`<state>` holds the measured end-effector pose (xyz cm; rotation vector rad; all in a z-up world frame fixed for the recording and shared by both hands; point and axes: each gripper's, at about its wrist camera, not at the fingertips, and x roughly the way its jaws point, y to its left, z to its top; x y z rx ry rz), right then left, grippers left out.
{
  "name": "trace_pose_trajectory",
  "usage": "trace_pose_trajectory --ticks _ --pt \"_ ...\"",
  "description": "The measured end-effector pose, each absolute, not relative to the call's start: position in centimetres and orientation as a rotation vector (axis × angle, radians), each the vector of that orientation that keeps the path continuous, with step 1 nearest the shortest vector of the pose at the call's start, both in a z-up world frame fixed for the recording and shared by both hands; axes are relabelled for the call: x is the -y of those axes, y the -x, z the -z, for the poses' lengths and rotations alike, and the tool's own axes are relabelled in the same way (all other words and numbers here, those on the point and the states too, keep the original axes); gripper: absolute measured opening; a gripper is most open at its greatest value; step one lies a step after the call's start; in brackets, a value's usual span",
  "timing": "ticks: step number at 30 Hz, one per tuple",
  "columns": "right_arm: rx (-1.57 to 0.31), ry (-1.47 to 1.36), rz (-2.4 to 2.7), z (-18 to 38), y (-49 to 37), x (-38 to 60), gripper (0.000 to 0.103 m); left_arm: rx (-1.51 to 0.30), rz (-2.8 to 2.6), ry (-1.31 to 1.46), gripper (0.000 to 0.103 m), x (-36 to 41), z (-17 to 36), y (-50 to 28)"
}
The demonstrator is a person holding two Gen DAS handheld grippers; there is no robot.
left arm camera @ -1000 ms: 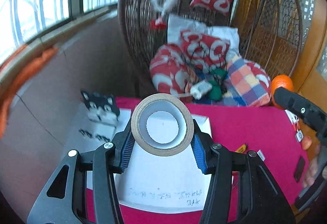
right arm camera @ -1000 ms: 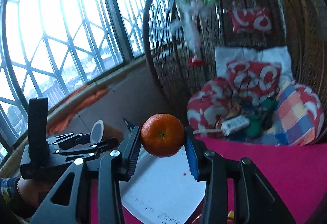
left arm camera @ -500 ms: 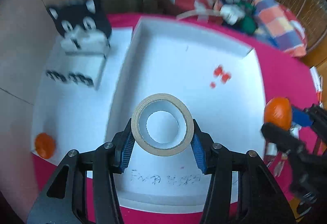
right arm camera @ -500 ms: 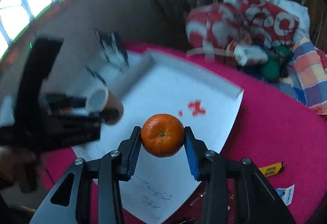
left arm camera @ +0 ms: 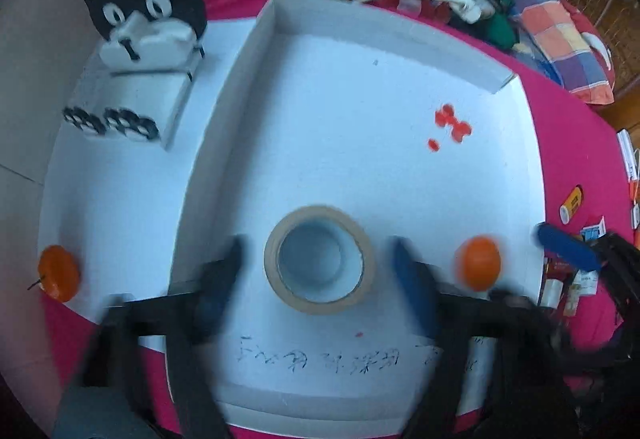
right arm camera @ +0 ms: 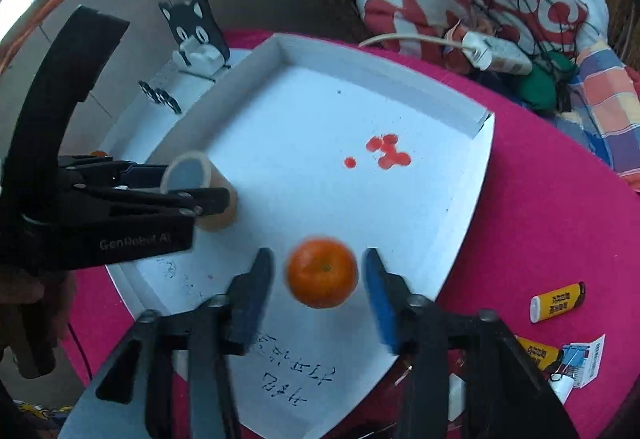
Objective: Organize rigid objects
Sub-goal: 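Lower the tape roll into the tray and open the left tool while the right tool releases the orange there, then grasp the black charger plug with the left tool while the right tool grasps the small white box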
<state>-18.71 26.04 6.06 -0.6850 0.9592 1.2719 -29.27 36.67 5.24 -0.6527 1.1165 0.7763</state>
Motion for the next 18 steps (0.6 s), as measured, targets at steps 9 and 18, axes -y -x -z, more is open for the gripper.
trace_pose_trajectory --ticks 9,18 --pt "-0.841 0.655 -1.266 -8.4 18.1 -23.5 0.103 -0.973 -0.819 0.582 0.103 -34.1 -8.7 29.1" --pt "-0.860 0.476 -1.089 -10.4 9.4 -16.3 0.103 -0.987 -0.658 0.475 0.103 -27.5 -9.6 23.7"
